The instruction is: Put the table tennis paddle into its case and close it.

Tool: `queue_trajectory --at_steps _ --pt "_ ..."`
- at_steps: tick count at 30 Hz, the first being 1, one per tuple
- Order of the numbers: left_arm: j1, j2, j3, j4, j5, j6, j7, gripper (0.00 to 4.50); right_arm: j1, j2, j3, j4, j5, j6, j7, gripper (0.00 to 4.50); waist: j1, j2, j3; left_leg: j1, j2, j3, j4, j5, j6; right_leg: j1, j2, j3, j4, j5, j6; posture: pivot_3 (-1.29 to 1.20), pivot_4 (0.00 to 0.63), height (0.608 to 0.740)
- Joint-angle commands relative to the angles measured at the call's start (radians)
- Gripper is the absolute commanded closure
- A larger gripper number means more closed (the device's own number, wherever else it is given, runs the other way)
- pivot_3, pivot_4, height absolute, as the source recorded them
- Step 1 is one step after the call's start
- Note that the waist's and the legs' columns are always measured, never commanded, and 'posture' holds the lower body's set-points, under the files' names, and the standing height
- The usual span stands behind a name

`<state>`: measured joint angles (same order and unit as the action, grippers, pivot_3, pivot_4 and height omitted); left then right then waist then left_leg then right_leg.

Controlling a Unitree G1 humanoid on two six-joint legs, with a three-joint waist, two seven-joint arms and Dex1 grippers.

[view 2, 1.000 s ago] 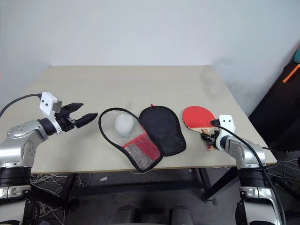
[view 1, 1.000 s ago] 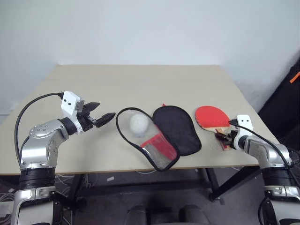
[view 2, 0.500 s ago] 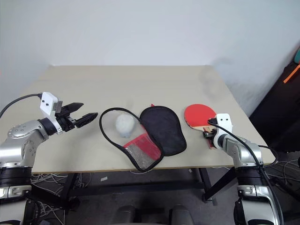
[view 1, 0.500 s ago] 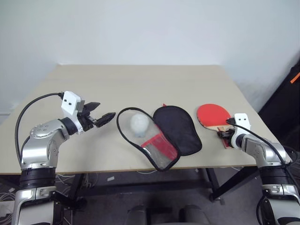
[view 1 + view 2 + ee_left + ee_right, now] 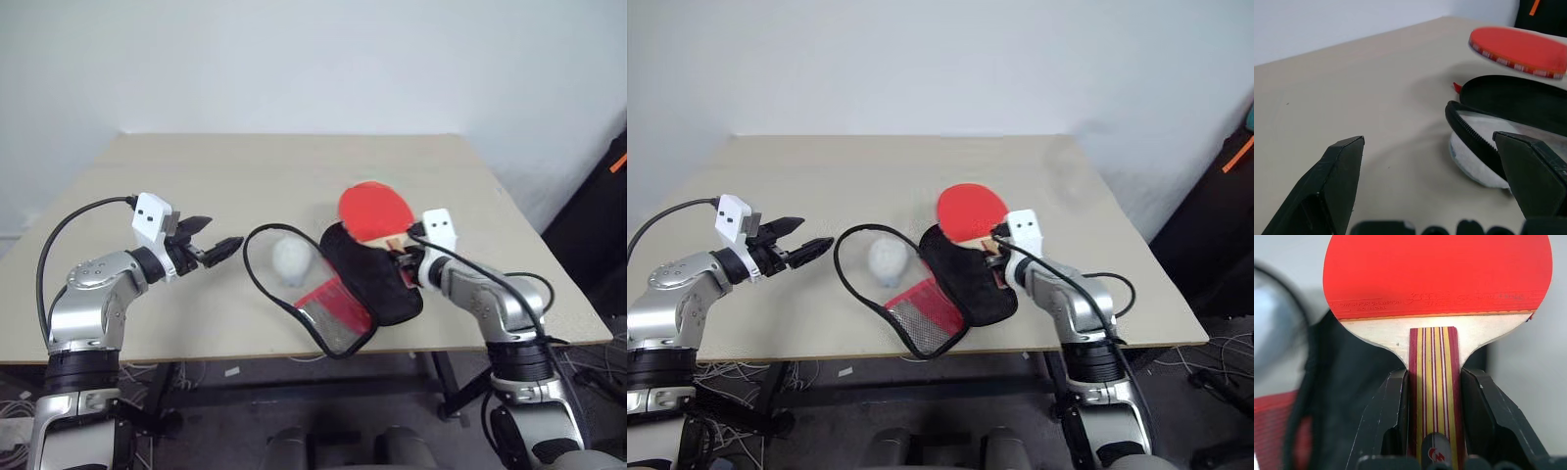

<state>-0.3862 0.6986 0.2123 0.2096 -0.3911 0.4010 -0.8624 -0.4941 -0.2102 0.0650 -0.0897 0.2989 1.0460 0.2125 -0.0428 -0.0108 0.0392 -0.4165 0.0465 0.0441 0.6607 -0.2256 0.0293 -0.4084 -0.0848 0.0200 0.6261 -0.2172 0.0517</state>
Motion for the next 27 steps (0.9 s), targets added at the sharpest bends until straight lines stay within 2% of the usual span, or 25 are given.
queue_trajectory --at_steps 1,11,27 --pt "-0.034 0.003 0.006 -0.022 -0.002 -0.024 -0.006 0.0 0.004 -0.002 0.032 -0.043 -0.046 -0.017 -0.029 3.27 -0.001 0.0 0.0 0.0 0.0 0.0 0.0 0.0 0.0 0.0 0.0 0.0 0.0 0.0 0.0 0.0 0.0 0.74" --pt "-0.028 -0.01 0.003 -0.072 -0.029 -0.02 -0.049 0.0 0.039 0.005 0.049 0.006 -0.087 -0.048 -0.025 3.27 -0.002 0.0 0.0 0.0 0.0 0.0 0.0 0.0 0.0 -0.001 0.0 0.0 0.0 0.0 0.0 0.0 0.0 0.74" --pt "-0.028 -0.003 0.003 -0.072 -0.028 0.001 -0.061 0.0 0.066 0.045 0.092 -0.059 -0.083 -0.005 -0.009 3.27 -0.003 0.0 0.0 0.0 0.0 0.0 -0.001 0.0 0.0 -0.001 0.001 0.0 0.0 0.0 0.0 0.0 0.0 0.74"
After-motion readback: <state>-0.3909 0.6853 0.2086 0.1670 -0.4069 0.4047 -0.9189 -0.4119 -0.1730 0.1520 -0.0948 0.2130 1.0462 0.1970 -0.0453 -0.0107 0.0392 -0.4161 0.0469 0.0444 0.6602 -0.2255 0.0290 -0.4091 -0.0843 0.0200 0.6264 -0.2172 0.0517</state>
